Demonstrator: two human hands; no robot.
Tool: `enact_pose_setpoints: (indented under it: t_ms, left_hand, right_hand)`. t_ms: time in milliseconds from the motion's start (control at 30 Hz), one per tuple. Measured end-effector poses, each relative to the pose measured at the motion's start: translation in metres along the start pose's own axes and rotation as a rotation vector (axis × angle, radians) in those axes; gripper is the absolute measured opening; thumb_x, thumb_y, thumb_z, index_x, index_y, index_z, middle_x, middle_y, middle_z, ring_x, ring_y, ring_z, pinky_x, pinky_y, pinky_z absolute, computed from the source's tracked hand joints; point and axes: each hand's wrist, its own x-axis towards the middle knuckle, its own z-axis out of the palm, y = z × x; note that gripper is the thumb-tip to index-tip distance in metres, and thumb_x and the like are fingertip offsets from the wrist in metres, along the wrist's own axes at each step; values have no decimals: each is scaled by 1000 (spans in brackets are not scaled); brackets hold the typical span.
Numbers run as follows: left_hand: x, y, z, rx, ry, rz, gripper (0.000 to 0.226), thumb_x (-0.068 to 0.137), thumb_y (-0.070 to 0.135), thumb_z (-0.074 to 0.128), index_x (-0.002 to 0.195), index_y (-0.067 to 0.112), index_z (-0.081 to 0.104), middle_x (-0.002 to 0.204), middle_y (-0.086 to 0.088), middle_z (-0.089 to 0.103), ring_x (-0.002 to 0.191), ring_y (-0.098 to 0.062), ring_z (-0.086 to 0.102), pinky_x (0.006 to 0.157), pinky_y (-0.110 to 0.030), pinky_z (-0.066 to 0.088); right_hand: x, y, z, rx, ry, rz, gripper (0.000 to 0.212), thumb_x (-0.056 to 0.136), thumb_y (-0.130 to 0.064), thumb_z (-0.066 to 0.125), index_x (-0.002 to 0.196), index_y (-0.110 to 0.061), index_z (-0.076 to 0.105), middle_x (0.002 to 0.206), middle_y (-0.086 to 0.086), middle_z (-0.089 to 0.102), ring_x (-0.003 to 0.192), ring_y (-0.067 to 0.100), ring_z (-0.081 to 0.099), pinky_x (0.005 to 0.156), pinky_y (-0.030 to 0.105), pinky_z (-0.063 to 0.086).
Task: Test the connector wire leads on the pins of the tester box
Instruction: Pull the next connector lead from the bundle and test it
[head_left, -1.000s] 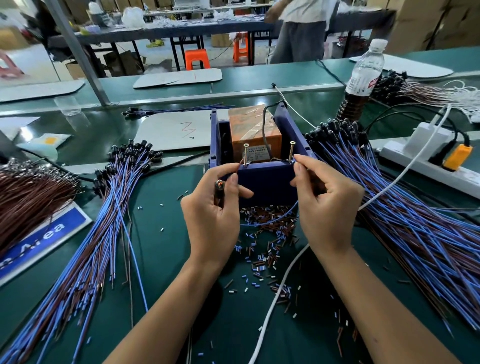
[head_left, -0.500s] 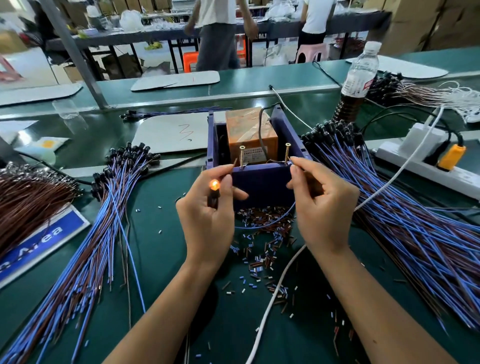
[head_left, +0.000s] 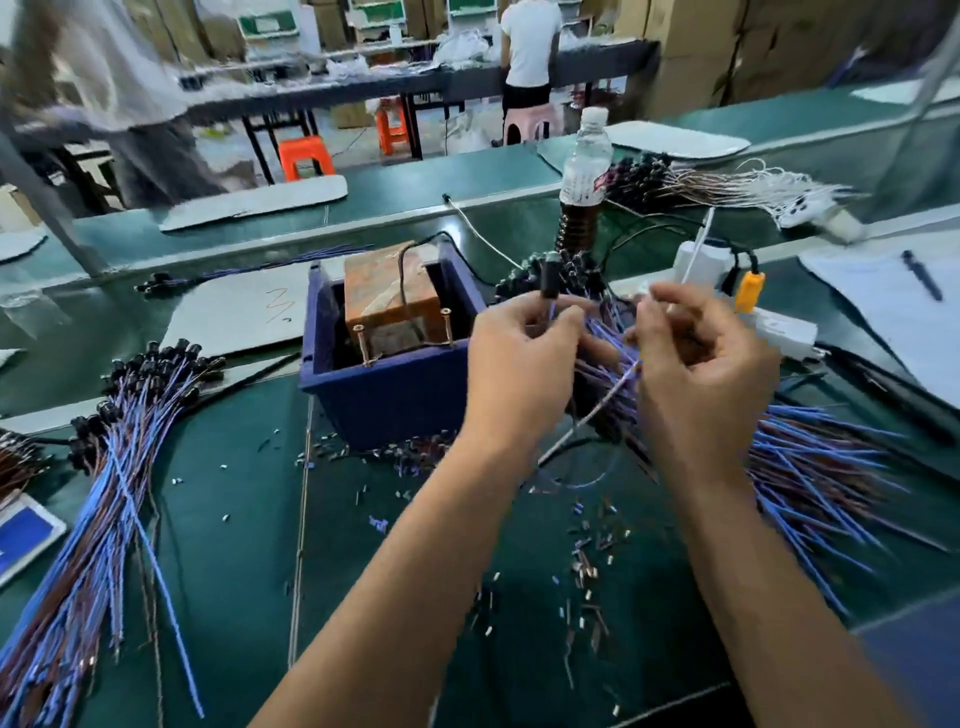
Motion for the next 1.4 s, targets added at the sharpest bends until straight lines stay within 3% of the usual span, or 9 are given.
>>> enact_pose_setpoints:
  t_ms: [200,400,500,667,767,900,1100,1233,1400]
  left_hand:
    - [27,-24,121,-125,-518,-714,37,107,4,33,72,9,45,70,-3,35,25,-3,21,27,-14,18]
    - [55,-40,158,-433,-239,-735,36,106,-1,34,73,8,44,39,2,38,23,-2,29,27,-12,19]
    - [72,-37,150,-598,-118,-711,36,106,0,33,72,9,42,49,-2,39,24,-3,32,32,-13,24]
    - [96,-25,117,-799,18,-604,41,110,9,28,77,4,51,65,-5,43,37,-6,40,34,-11,27]
    - [102,-22,92,-416,71,-415,39,111,14,35,88,-1,64,77,-9,58,62,-14,52,51,-18,45]
    - [103,-36,62,763,118,77,42,108,36,48,89,8,73,90,-12,74,87,-30,68,78,-37,52]
    - [100,-58,43,1395,262,288,46,103,54,49,93,16,73,103,-9,67,109,-28,55,105,-41,35]
    - [85,-64,40,1471,231,314,47,103,55,47,95,16,72,105,-8,61,111,-27,50,103,-41,34]
    - [59,-51,31,821,-93,-8,52,104,44,54,62,14,48,64,-3,52,58,-22,47,57,-32,32]
  right_hand:
    - [53,17,-93,-250,145,198,17,84,-29,71,98,-23,79,80,-5,75,68,16,71,74,40,62]
    - [65,16,-123,-672,22,-47,45,94,-32,71,136,-18,62,126,10,58,80,1,60,89,29,44]
    - [60,16,-97,-665,-299,-60,53,101,-38,61,147,-17,47,119,11,69,103,33,66,84,38,47]
    - [53,21,-72,-575,-562,-14,46,102,-32,64,144,-21,51,92,3,74,89,25,69,74,36,49]
    - [55,24,-65,-580,-517,-63,15,101,-24,66,113,-17,70,84,0,71,78,18,67,66,28,47]
    - [52,24,-50,-727,-585,-80,10,97,-27,72,97,-17,72,86,5,71,80,24,67,69,33,52]
    - [33,25,-27,-925,-563,-94,15,93,-36,74,94,-21,75,95,4,73,93,30,68,80,36,55]
    - [27,27,-24,-911,-500,-50,10,91,-33,76,90,-22,76,92,3,73,94,30,67,84,39,55]
    - [18,19,-16,-781,-395,-103,22,91,-20,76,112,-15,72,103,8,71,98,33,65,82,39,50]
